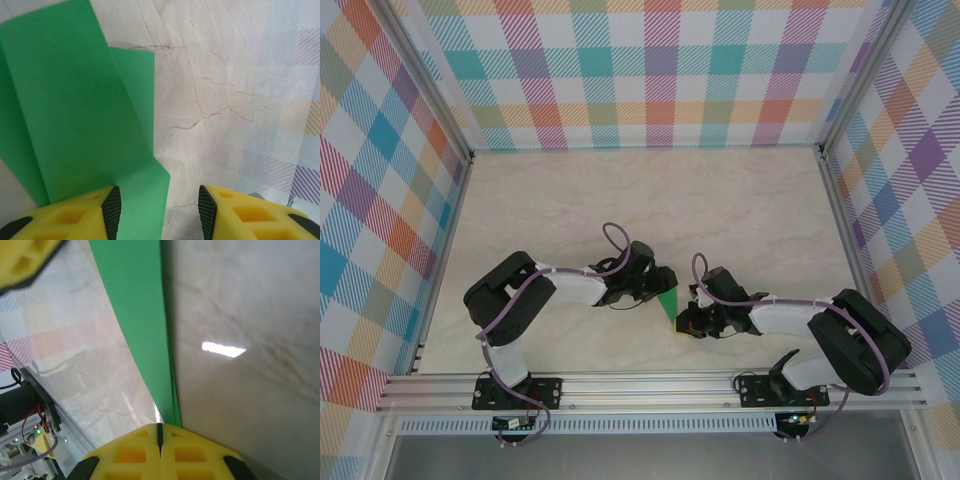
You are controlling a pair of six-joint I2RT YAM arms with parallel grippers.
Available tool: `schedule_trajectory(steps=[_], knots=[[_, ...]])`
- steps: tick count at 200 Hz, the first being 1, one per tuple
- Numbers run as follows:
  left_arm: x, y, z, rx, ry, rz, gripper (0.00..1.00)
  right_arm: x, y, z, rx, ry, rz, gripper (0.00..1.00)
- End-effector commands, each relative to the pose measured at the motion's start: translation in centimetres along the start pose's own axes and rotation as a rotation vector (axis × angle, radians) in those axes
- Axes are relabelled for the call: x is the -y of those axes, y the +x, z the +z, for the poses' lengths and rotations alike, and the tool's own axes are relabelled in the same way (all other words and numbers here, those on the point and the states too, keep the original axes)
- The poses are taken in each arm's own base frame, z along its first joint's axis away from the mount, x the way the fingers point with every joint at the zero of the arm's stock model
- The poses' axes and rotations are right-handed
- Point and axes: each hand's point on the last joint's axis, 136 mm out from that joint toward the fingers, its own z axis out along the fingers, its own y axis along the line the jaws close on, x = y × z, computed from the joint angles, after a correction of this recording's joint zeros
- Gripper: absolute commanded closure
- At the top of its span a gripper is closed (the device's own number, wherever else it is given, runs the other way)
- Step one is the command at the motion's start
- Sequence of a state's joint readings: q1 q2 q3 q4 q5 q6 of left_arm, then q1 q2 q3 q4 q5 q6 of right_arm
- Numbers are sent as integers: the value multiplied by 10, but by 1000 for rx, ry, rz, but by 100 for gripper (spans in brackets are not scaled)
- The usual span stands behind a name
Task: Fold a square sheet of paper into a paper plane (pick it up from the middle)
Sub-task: Fold the wing for the fifth time at the center of the table.
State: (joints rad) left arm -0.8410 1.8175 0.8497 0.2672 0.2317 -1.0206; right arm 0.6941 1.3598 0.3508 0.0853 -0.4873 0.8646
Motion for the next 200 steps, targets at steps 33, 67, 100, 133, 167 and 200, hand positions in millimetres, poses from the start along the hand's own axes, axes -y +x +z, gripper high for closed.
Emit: schedule_trajectory(steps=[33, 67, 100, 133, 167, 200], knots=[[-57, 31, 23, -103, -156, -36, 52, 31, 35, -10, -82, 104, 49, 93], [-57, 32, 24, -108, -153, -38, 52, -13, -4, -25, 80, 28, -17, 93], [-55, 32, 24, -111, -151, -37, 52, -42, -29, -31, 175, -50, -22, 90], [-53, 32, 25, -117, -147, -36, 52, -47, -48, -18, 202, -73, 10, 90], [-55, 33, 25, -119, -152, -37, 52, -50, -57, -7, 206, -101, 9, 89], [-54, 33, 26, -124, -149, -34, 52, -44, -54, 4, 161, -89, 9, 89]])
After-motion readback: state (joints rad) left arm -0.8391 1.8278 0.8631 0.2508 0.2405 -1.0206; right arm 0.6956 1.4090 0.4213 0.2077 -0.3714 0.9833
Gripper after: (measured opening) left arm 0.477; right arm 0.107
